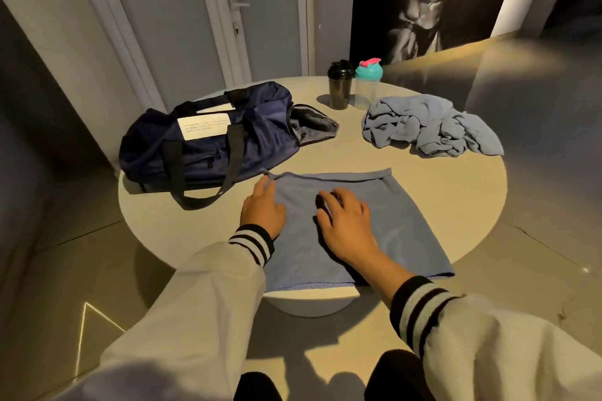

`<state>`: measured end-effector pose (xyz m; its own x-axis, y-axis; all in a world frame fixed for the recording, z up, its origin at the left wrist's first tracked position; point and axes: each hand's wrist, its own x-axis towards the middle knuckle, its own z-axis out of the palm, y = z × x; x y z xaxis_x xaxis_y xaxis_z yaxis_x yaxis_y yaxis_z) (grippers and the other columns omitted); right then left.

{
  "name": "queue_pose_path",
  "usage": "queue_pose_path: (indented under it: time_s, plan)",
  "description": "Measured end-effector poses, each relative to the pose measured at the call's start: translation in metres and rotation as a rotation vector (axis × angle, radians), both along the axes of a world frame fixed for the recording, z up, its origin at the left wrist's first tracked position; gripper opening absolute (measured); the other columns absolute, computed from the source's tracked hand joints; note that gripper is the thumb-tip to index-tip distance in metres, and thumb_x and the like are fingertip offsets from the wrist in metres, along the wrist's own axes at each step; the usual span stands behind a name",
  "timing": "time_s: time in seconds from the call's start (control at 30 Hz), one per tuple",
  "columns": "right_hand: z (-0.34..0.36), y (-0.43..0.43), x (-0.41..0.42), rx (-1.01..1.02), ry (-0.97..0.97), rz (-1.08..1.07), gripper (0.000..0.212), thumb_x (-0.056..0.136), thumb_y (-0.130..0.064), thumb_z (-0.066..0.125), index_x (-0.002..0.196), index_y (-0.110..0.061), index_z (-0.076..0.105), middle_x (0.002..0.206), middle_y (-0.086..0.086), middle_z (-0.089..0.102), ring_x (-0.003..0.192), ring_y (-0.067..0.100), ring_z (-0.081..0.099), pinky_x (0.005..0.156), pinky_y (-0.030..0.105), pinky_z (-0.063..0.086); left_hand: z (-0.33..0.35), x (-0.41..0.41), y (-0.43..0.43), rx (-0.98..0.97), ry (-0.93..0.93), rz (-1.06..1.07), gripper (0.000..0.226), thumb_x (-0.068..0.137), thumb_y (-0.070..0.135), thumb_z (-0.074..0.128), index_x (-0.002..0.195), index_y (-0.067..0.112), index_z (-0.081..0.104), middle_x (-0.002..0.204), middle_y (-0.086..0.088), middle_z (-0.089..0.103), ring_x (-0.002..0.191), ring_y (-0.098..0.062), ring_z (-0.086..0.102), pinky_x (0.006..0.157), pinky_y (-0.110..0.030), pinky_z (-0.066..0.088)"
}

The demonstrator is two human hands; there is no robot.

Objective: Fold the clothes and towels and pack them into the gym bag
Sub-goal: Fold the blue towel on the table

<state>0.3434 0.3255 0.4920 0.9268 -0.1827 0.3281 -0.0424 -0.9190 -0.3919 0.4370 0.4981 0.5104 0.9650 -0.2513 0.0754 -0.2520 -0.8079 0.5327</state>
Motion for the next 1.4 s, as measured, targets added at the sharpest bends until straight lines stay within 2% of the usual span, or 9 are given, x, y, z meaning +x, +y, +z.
queue_pose_path:
  time_s: [0.13, 0.23, 0.43, 0.63, 0.9, 1.0, 1.13, 1.3, 1.4]
  plan:
    - [0.000, 0.001, 0.007, -0.057, 0.287, 0.048, 0.059, 0.103, -0.055, 0.023, 0.157, -0.033, 0.018, 0.165, 0.006, 0.012, 0.153, 0.028, 0.002, 0.122, 0.054, 0.002, -0.004, 0.007, 0.001, -0.110, 0.061, -0.016, 0.063, 0.100, 0.023, 0.053, 0.157, 0.019, 0.026, 0.166, -0.003, 0.011, 0.150, -0.026, 0.022, 0.122, -0.035, 0.022]
    - [0.004, 0.002, 0.010, -0.045, 0.402, 0.059, 0.060, 0.102, -0.057, 0.020, 0.158, -0.039, 0.012, 0.168, 0.004, -0.001, 0.154, 0.026, -0.010, 0.122, 0.053, -0.007, -0.012, 0.008, 0.004, -0.070, 0.041, -0.063, 0.057, 0.098, 0.031, 0.057, 0.152, 0.026, 0.039, 0.166, 0.000, 0.016, 0.147, -0.027, 0.028, 0.120, -0.041, 0.027]
    - [0.023, 0.001, 0.029, 0.016, 0.311, -0.015, 0.055, 0.095, -0.049, 0.045, 0.147, -0.032, 0.038, 0.158, 0.004, 0.028, 0.146, 0.029, 0.019, 0.116, 0.053, 0.017, -0.017, 0.012, 0.004, -0.039, 0.029, -0.051, 0.050, 0.099, 0.036, 0.054, 0.147, 0.029, 0.047, 0.166, 0.004, 0.014, 0.144, -0.028, 0.031, 0.119, -0.043, 0.030]
    - [0.029, 0.008, 0.068, -0.002, 0.314, 0.053, 0.045, 0.100, -0.038, 0.044, 0.143, -0.027, 0.049, 0.160, 0.000, 0.027, 0.141, 0.032, 0.024, 0.109, 0.050, 0.029, -0.020, 0.012, 0.002, 0.024, -0.003, -0.055, 0.054, 0.100, 0.040, 0.050, 0.152, 0.031, 0.037, 0.167, 0.004, 0.008, 0.144, -0.026, 0.031, 0.121, -0.040, 0.023]
    - [0.022, 0.009, 0.091, -0.077, 0.147, -0.009, 0.031, 0.100, -0.020, 0.042, 0.121, -0.013, 0.064, 0.130, 0.008, 0.057, 0.117, 0.031, 0.049, 0.095, 0.041, 0.032, -0.017, 0.012, -0.002, 0.198, -0.003, 0.011, 0.065, 0.099, 0.054, 0.043, 0.157, 0.036, 0.020, 0.168, 0.003, -0.002, 0.149, -0.021, 0.020, 0.124, -0.046, -0.001]
    - [0.026, 0.009, 0.099, -0.087, 0.093, -0.004, 0.030, 0.098, -0.020, 0.043, 0.118, -0.008, 0.063, 0.127, 0.011, 0.056, 0.110, 0.033, 0.054, 0.095, 0.040, 0.037, -0.017, 0.011, -0.003, 0.212, -0.013, 0.033, 0.069, 0.098, 0.056, 0.042, 0.158, 0.035, 0.015, 0.168, 0.001, -0.004, 0.150, -0.022, 0.019, 0.124, -0.048, -0.001]
    - [0.020, 0.008, 0.105, -0.045, 0.226, -0.060, 0.038, 0.100, -0.031, 0.044, 0.124, -0.004, 0.057, 0.149, 0.016, 0.035, 0.118, 0.037, 0.051, 0.101, 0.042, 0.038, -0.018, 0.011, -0.002, 0.175, -0.014, 0.019, 0.069, 0.097, 0.053, 0.045, 0.157, 0.033, 0.017, 0.168, 0.003, -0.005, 0.148, -0.022, 0.023, 0.124, -0.048, 0.003]
    - [0.008, 0.006, 0.099, -0.061, 0.049, -0.039, 0.036, 0.101, -0.035, 0.043, 0.118, -0.009, 0.061, 0.130, 0.017, 0.046, 0.102, 0.036, 0.053, 0.093, 0.041, 0.041, -0.016, 0.009, -0.002, 0.200, -0.012, -0.031, 0.067, 0.100, 0.050, 0.041, 0.158, 0.029, 0.017, 0.167, 0.011, -0.004, 0.149, -0.018, 0.022, 0.124, -0.047, 0.002]
    - [0.009, 0.015, 0.094, -0.130, 0.043, 0.051, 0.035, 0.103, -0.034, 0.039, 0.124, -0.016, 0.061, 0.118, 0.008, 0.054, 0.105, 0.029, 0.054, 0.102, 0.045, 0.033, -0.016, 0.011, -0.002, 0.235, -0.001, -0.057, 0.066, 0.101, 0.050, 0.035, 0.160, 0.027, 0.014, 0.167, 0.011, -0.004, 0.152, -0.012, 0.011, 0.123, -0.048, -0.001]
